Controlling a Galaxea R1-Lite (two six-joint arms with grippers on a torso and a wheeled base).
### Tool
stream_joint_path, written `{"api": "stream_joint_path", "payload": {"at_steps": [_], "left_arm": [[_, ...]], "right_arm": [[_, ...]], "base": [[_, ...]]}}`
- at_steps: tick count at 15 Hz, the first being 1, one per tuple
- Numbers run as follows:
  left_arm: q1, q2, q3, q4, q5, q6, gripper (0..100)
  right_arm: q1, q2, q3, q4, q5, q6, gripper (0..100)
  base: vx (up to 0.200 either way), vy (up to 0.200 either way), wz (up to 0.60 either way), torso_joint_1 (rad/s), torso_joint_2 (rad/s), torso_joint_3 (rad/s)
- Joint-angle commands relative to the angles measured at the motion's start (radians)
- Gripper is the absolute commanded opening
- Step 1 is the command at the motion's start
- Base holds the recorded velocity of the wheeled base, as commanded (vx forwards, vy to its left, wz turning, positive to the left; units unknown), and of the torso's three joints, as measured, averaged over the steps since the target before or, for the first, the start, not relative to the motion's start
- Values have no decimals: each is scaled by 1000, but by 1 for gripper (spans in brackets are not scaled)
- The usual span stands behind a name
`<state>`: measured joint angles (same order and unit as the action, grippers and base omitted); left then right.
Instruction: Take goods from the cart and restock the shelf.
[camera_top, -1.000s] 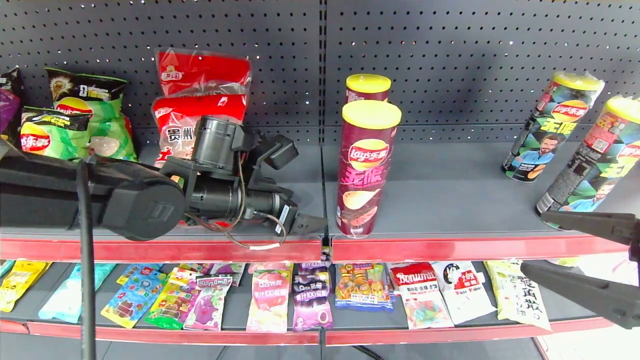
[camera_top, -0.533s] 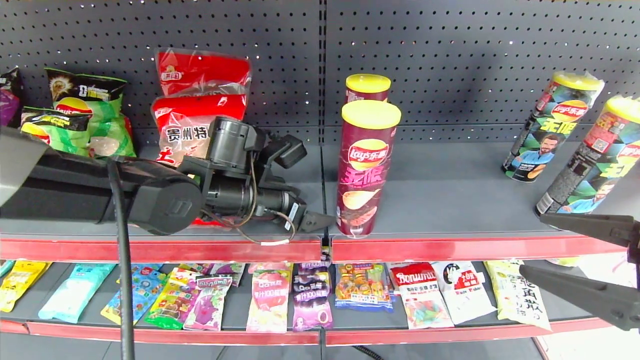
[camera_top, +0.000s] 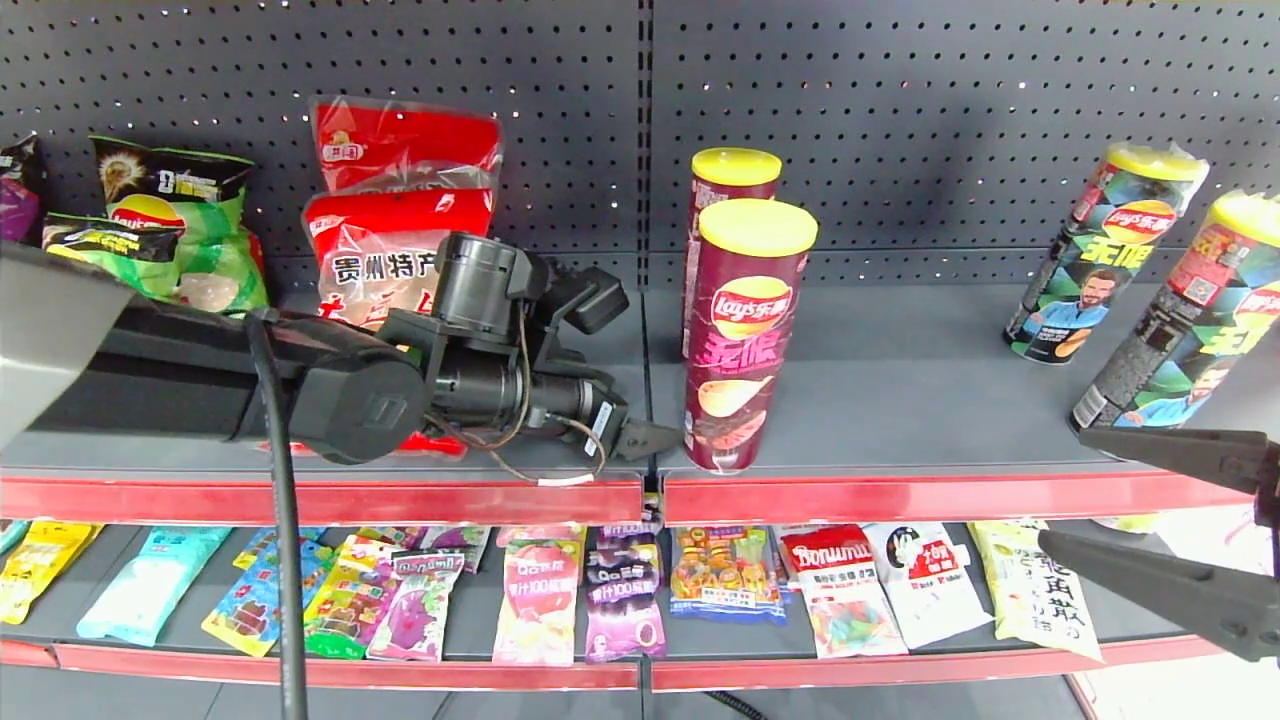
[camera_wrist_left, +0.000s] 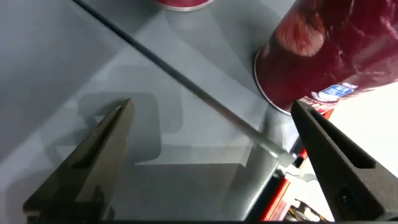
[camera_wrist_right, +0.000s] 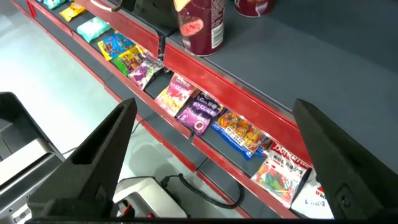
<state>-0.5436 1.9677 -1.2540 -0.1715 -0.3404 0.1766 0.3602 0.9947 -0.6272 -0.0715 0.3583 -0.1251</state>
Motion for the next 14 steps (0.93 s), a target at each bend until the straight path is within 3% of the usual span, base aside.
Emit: {"api": "stream_joint_path", "payload": {"at_steps": [1,5,7,10,11,12,14], "left_arm": [[-1,2,1,0,1,0,100],[7,-89,77,0,24,-6,100],[13,-309,266,1,86,-34,100],[8,-681,565,24,242,-108,100],[10,-802,656,52,319,-128,100],[10,-981,757,115,416,-169,100],[24,-1231,812,299,465,-210,100]], "right_arm": [[0,2,0,-1,1,-1,100],[-4,4,9,1,1,-1,100],[-3,-24,73,-7,1,-4,100],[-12,-171,175,2,-2,-1,100],[-27,-245,221,6,-10,-2,100],[-52,-350,287,7,-35,-1,100],[-96,-488,343,55,-84,10,100]], "base": [[0,0,0,0,0,0],[0,0,0,0,0,0],[0,0,0,0,0,0],[0,0,0,0,0,0],[0,0,0,0,0,0],[0,0,0,0,0,0],[0,0,0,0,0,0]]}}
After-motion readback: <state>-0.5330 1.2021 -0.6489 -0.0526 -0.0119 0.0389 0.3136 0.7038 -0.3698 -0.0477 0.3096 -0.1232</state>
